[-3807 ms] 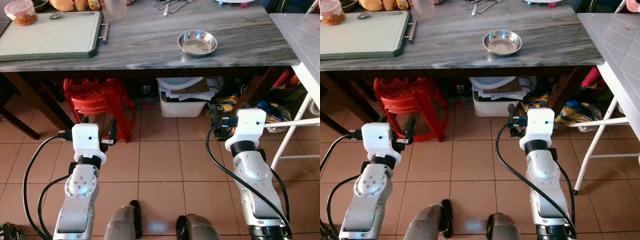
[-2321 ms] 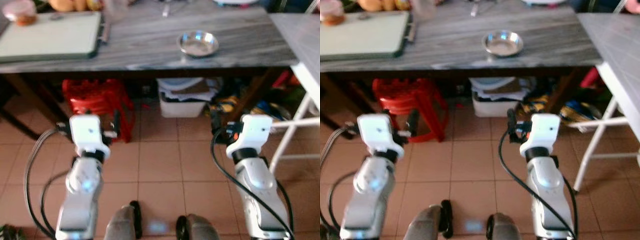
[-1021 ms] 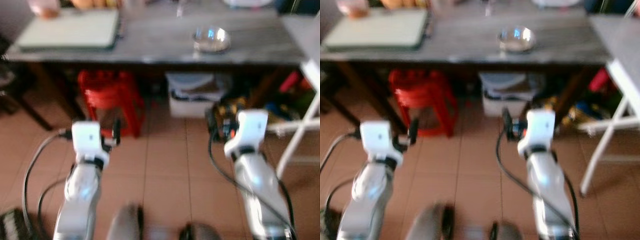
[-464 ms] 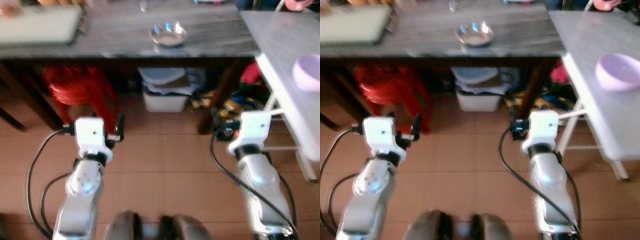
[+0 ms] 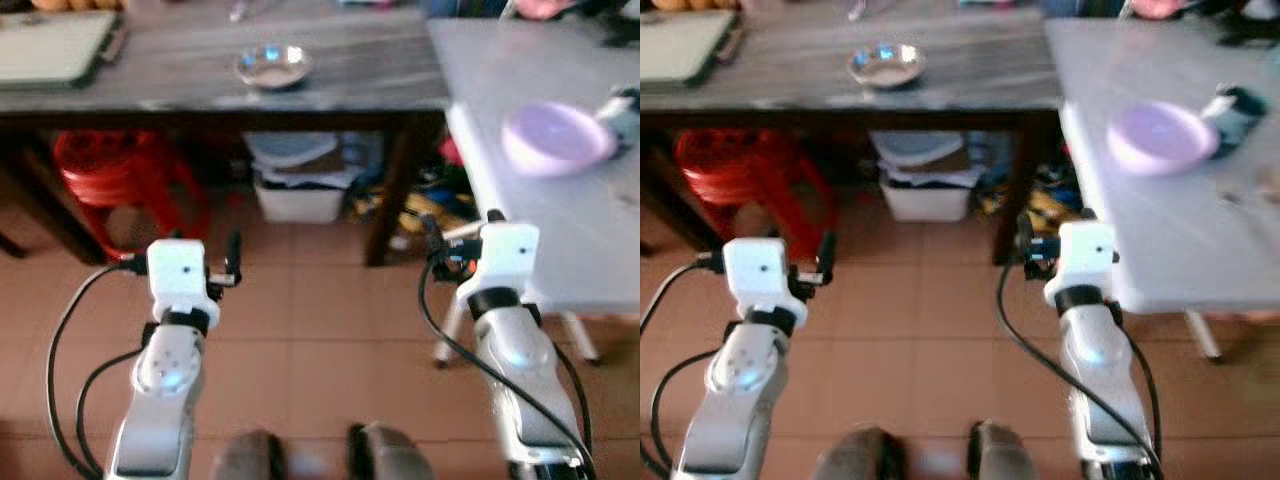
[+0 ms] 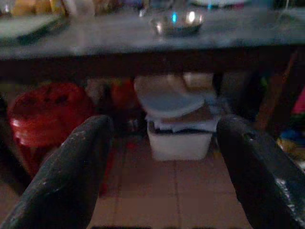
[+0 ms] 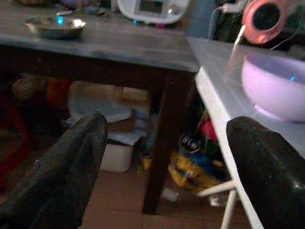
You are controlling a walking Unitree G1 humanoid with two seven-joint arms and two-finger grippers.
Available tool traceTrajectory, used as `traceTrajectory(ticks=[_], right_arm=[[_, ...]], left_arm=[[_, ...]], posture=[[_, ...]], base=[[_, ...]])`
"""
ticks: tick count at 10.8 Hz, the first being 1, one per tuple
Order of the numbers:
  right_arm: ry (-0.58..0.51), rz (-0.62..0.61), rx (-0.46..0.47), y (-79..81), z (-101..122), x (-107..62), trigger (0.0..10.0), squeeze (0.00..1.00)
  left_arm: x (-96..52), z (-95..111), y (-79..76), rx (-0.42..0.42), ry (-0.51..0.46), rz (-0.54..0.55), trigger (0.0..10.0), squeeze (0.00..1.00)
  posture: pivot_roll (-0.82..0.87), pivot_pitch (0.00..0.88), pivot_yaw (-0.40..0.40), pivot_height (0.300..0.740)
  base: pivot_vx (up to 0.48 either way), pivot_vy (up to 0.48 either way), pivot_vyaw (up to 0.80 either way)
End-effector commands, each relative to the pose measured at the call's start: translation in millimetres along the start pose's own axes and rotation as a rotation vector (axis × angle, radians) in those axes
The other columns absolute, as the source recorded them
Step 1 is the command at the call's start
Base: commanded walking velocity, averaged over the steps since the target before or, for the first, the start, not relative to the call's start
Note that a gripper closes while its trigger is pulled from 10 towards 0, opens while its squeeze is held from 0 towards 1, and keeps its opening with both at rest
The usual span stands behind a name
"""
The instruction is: Setting the table
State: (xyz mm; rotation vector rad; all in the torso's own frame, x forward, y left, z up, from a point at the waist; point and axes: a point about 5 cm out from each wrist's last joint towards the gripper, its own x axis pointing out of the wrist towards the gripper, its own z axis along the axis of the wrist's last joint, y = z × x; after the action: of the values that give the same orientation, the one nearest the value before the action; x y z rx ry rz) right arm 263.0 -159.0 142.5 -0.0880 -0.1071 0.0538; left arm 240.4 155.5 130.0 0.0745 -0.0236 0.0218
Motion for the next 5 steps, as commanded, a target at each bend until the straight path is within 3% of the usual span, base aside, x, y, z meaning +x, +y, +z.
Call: traceTrajectory(ticks=[1, 5], right_arm=[[-0.024, 0.013, 0.005, 0.7, 4.5, 1.5, 10.0, 0.00], [-0.047, 0.012, 0.003, 0.4, 7.3, 2.5, 10.0, 0.00]], left_arm=[[0.4, 2.1, 1.9, -0.001, -0.005, 0.004, 10.0, 0.00], [4.8, 6.2, -0.2, -0.003, -0.021, -0.020, 10.0, 0.00]], posture=[[-0.01, 0.184, 0.009, 0.740], [-0.02, 0.185, 0.018, 0.740]], base=[[0.000, -0.480, 0.00], [0.000, -0.471, 0.00]])
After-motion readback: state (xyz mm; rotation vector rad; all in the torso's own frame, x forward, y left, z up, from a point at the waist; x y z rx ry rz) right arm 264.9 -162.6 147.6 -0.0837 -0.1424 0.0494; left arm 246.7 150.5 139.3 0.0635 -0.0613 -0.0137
